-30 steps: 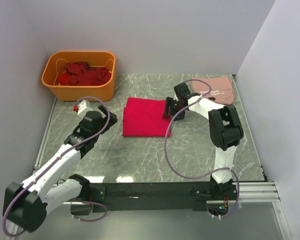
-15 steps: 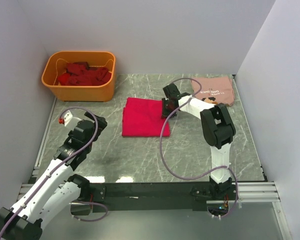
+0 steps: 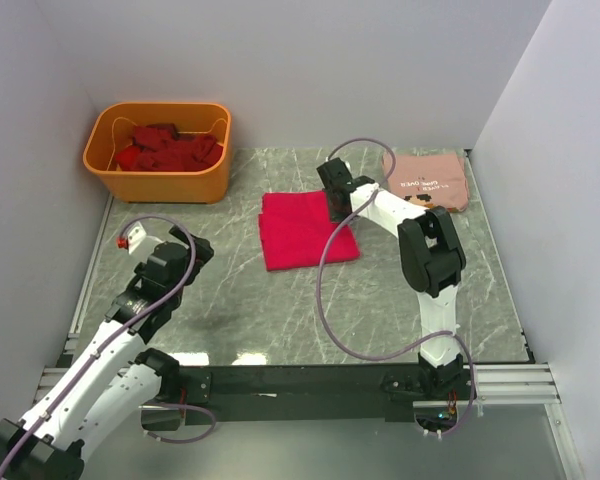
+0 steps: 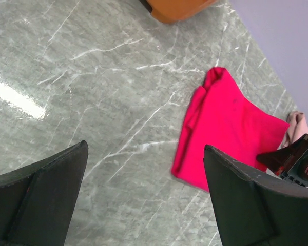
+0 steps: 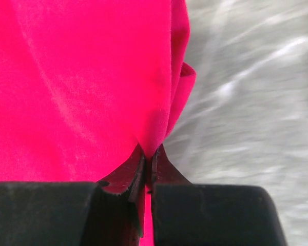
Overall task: Fold and stack the t-shirts
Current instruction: Neatly place the folded tshirt to the corner
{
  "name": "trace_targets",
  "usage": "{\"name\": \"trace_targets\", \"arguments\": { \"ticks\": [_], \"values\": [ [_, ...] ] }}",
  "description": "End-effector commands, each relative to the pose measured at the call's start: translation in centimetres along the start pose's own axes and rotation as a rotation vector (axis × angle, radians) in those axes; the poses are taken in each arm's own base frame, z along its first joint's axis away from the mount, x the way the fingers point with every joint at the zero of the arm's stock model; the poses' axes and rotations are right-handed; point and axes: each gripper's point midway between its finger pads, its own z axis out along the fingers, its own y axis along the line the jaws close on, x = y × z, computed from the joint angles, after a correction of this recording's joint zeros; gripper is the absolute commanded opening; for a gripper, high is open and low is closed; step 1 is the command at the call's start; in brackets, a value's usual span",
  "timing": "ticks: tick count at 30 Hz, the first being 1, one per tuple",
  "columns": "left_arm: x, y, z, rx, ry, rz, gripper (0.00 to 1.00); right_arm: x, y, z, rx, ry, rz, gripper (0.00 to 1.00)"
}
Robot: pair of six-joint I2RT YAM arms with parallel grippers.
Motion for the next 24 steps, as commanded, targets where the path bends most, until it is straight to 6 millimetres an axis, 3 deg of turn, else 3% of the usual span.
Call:
{"name": "trace_targets", "arguments": {
  "ticks": [1,4,9,17,24],
  "values": [
    [-0.6,-0.4,-0.6,0.035,-0.015,0.014,0.99,-6.0,-6.4,-2.8,0.211,-0.161,-0.042,0.00],
    [-0.8,-0.1,-0.9,0.034,-0.026,0.004,0.99,-8.2,-9.7,-3.1,0.289,-0.196,-0.059,0.00],
    [-0.7,-0.3,-1.4,0.072,-0.023,-0.023,0.99,-11.1,-13.3,-4.3,0.417,-0.249,-0.157,0.00],
    [-2.5,-0.4,-2.6,0.113,-0.097,-0.084,0.99,-14.7,-18.8,-7.4,0.571,-0.319,-0.162,0.00],
    [-3.3,-0.5,-3.3,0.129,-0.119,-0.114,0.99,-17.8,-21.2,-10.4,0.564,-0.405,-0.115,0.00]
  ]
}}
